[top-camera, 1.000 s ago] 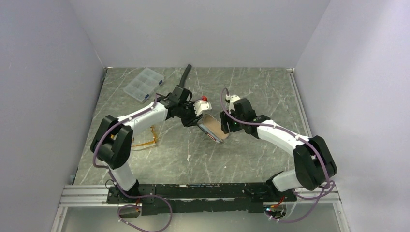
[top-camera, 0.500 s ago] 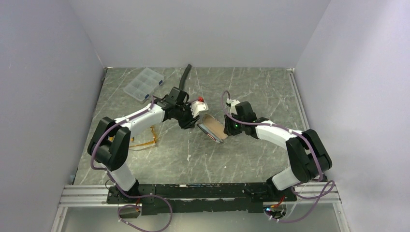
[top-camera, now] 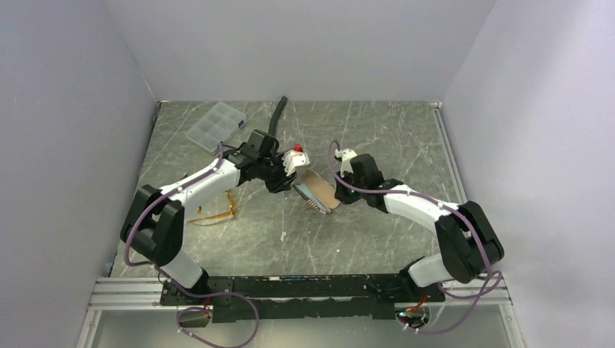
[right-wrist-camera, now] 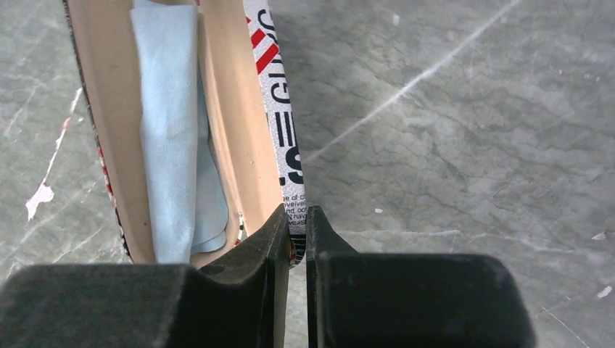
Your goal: Organize the sunglasses
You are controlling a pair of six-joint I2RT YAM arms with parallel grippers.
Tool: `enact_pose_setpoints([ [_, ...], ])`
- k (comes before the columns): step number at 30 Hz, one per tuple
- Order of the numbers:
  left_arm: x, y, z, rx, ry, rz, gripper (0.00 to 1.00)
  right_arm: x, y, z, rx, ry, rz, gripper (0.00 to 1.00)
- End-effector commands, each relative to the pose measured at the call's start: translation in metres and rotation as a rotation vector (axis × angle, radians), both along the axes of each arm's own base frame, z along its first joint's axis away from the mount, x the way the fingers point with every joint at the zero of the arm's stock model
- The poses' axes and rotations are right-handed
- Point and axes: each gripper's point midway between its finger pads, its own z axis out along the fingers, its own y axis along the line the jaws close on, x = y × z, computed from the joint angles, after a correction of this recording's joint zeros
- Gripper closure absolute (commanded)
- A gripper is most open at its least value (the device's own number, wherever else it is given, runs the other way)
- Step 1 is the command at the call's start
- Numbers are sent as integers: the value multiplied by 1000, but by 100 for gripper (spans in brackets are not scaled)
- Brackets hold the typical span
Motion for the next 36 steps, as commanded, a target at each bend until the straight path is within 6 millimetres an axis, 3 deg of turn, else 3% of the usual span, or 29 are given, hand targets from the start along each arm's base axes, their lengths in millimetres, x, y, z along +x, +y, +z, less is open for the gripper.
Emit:
enact_pose_setpoints([
  [1, -6, 5, 20, -45, -42, -12, 61, 12, 10, 41, -63, -250, 8, 100],
  [6, -32, 15, 17, -95, -47, -156, 55, 9, 28, 58, -155, -518, 63, 100],
  [10, -59, 24, 15, -135, -45, -282, 48, 8, 34, 66, -155, -625, 94, 100],
  [13, -69, 31, 10, -124, -87, -326, 47, 4, 45, 67, -194, -699, 147, 100],
  [19, -48, 29, 5, -143, -163, -222, 58, 6, 58, 62, -330, -836, 196, 100],
  [23, -19, 25, 1, -154, -221, -115, 62, 2, 72, 61, -314, -858, 261, 100],
  [27, 5, 17, -16, -106, -292, -76, 68, -3, 81, 64, -304, -875, 299, 100],
  [30, 10, 9, -26, -80, -320, -81, 72, -7, 83, 61, -291, -870, 316, 100],
  [36, 11, -2, -21, -123, -331, -92, 75, -9, 84, 56, -288, -860, 328, 100],
])
